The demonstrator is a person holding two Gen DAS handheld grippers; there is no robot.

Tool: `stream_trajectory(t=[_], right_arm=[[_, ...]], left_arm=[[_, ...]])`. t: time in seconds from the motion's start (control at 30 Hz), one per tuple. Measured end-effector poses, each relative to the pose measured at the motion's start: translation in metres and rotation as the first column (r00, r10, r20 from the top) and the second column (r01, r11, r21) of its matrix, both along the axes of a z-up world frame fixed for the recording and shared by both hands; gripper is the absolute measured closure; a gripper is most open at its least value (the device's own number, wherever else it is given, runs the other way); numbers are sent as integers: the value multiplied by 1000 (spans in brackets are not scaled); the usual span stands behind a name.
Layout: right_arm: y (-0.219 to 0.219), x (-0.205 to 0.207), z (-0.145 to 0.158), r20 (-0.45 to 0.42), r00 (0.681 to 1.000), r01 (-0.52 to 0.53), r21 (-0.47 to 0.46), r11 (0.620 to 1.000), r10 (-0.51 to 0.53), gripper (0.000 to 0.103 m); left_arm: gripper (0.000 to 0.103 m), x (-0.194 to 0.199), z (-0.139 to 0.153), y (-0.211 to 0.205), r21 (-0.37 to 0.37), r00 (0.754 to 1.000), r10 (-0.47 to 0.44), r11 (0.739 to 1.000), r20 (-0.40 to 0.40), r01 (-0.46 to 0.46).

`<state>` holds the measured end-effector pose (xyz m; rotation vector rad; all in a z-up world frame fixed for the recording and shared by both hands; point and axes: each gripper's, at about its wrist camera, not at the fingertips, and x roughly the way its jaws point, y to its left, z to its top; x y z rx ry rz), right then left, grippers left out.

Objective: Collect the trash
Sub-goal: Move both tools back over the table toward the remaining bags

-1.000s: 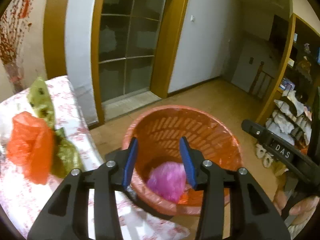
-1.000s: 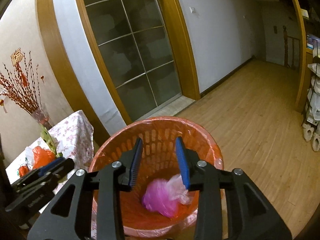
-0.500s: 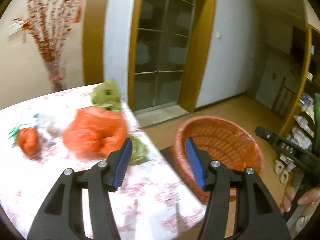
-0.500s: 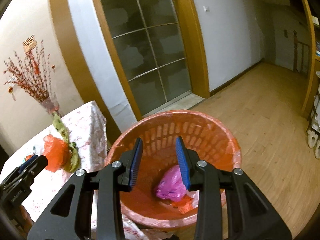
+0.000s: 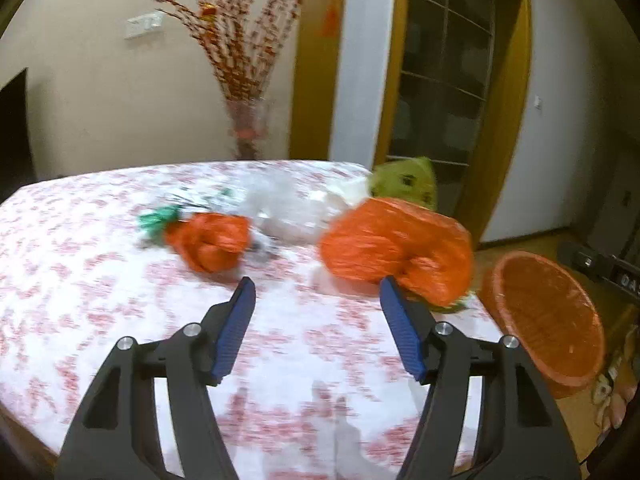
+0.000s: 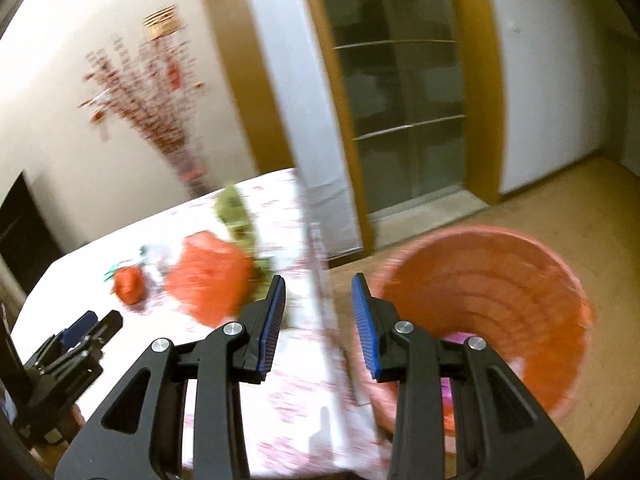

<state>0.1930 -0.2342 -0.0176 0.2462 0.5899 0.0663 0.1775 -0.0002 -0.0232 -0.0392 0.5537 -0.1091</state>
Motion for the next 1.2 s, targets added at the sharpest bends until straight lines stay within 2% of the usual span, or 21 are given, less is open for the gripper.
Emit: stream_trajectory(t=[0.17,0.37,0.57,0.73,1.07,1.1,1.13,1.2], right_arm=[[38,41,-9,-43,995,-87,-8,996,87,69],[57,76,-26,-122,987,-105,21,994,106,68],[65,82,-36,-158,980,-122,19,992,123,69],[74,84,-37,-165,976,-147,1,989,145,80],[83,89,-38,-165,972,-169,-11,986,165,79],[83,88,-38,-166,972,-172,-11,985,167,83],[84,87,-38,-162,972,-176,-10,984,172,96],[84,84,-37,-154,972,-181,-4,983,178,100]], left_arm=[[37,-1,-2,26,-10,999,37,999,-4,-37],[37,0,-8,53,-44,997,75,996,-31,-77],[37,2,-14,71,-76,993,98,992,-61,-103],[37,5,-20,71,-89,992,94,991,-80,-101],[37,5,-22,69,-100,992,84,991,-92,-93],[37,5,-23,68,-100,992,82,991,-93,-92],[37,5,-23,68,-99,992,81,991,-94,-91],[37,5,-23,68,-98,992,79,991,-94,-88]])
